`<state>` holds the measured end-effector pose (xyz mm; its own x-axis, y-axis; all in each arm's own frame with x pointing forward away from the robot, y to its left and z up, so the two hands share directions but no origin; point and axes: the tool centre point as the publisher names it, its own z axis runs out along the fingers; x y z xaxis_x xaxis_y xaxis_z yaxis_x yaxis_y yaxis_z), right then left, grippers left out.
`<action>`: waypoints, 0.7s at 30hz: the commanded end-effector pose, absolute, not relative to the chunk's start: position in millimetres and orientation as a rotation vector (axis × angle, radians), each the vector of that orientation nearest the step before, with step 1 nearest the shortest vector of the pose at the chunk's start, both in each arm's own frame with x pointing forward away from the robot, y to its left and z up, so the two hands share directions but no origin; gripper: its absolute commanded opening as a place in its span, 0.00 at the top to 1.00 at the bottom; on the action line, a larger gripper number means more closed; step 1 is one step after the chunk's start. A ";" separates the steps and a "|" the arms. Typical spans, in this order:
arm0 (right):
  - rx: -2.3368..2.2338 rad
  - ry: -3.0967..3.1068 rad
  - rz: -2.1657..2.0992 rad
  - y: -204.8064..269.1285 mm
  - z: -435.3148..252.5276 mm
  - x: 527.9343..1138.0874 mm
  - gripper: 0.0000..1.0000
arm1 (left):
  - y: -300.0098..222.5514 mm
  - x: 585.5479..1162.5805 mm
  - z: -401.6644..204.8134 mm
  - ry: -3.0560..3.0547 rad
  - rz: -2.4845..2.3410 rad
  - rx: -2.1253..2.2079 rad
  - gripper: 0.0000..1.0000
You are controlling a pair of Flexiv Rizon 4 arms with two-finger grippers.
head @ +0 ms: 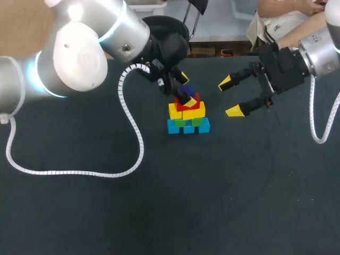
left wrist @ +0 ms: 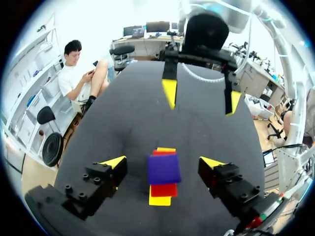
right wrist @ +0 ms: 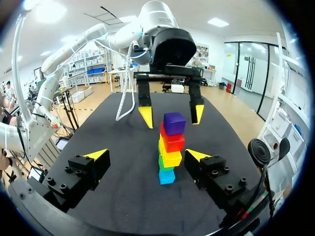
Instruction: Place the blue cubes, place green cubes on the blue cubes, place the yellow cubes on the green cubes, then place the red cubes on the yellow cubes, and place purple cube on the red cubes.
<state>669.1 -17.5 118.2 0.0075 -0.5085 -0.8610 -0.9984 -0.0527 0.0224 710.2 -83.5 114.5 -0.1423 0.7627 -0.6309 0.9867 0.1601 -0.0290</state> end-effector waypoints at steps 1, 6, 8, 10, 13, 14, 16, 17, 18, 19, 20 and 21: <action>-1.633 1.569 0.956 -17.8 118.2 668.6 0.00 | -74.9 701.3 121.7 1.830 -0.765 1.665 0.00; -1.633 1.569 0.956 -17.8 118.2 668.6 0.00 | -72.3 693.3 136.9 1.769 -0.799 1.696 0.00; -1.633 1.569 0.956 -17.8 118.2 668.6 0.00 | -71.0 692.3 140.3 1.756 -0.807 1.683 0.00; -1.633 1.569 0.956 -17.8 118.2 668.6 0.00 | -71.0 692.3 140.3 1.756 -0.807 1.683 0.00; -1.633 1.569 0.956 -17.8 118.2 668.6 0.00 | -71.0 692.3 140.3 1.756 -0.807 1.683 0.00; -1.633 1.569 0.956 -17.8 118.2 668.6 0.00 | -71.0 692.3 140.3 1.756 -0.807 1.683 0.00; -1.633 1.569 0.956 -17.8 118.2 668.6 0.00 | -71.0 692.3 140.3 1.756 -0.807 1.683 0.00; -1.633 1.569 0.956 -17.8 118.2 668.6 0.00 | -71.0 692.3 140.3 1.756 -0.807 1.683 0.00; -1.633 1.569 0.956 -17.8 118.2 668.6 0.00 | -71.0 692.3 140.3 1.756 -0.807 1.683 0.00; -1.633 1.569 0.956 -17.8 118.2 668.6 0.00 | -71.0 692.3 140.3 1.756 -0.807 1.683 0.00; -1.633 1.569 0.956 -17.8 118.2 668.6 0.00 | -71.0 692.3 140.3 1.756 -0.807 1.683 0.00; -1.633 1.569 0.956 -17.8 118.2 668.6 0.00 | -71.0 692.3 140.3 1.756 -0.807 1.683 0.00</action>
